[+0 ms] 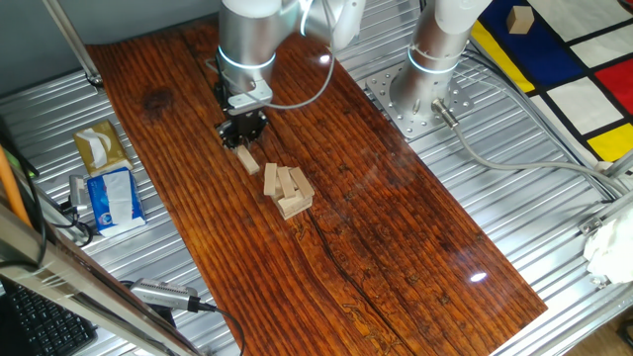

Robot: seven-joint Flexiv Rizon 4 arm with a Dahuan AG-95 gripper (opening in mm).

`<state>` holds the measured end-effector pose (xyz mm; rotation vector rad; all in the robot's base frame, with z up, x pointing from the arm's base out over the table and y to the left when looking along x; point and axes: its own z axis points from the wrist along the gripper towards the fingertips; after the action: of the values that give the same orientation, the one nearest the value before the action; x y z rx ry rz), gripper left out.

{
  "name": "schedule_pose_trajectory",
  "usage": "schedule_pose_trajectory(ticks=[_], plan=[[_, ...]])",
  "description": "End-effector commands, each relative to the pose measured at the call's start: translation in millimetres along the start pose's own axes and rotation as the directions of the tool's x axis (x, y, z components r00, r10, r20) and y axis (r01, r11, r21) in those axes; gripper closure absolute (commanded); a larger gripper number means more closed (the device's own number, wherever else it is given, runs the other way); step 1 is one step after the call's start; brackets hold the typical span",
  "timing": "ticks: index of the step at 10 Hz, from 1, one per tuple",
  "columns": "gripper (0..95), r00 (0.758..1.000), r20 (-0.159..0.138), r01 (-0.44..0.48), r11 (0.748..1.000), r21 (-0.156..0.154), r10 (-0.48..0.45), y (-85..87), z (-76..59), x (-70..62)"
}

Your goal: Play Jenga

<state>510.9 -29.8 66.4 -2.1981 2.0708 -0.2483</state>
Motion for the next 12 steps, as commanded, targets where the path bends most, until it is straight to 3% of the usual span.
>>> schedule_pose_trajectory(ticks=[1,12], plan=[[95.0,1.0,0.004,0.0,1.0,0.003,0.0,-0.5,3.6,0.2],[95.0,1.0,0.003,-0.006,1.0,0.018,0.006,-0.5,3.5,0.1]])
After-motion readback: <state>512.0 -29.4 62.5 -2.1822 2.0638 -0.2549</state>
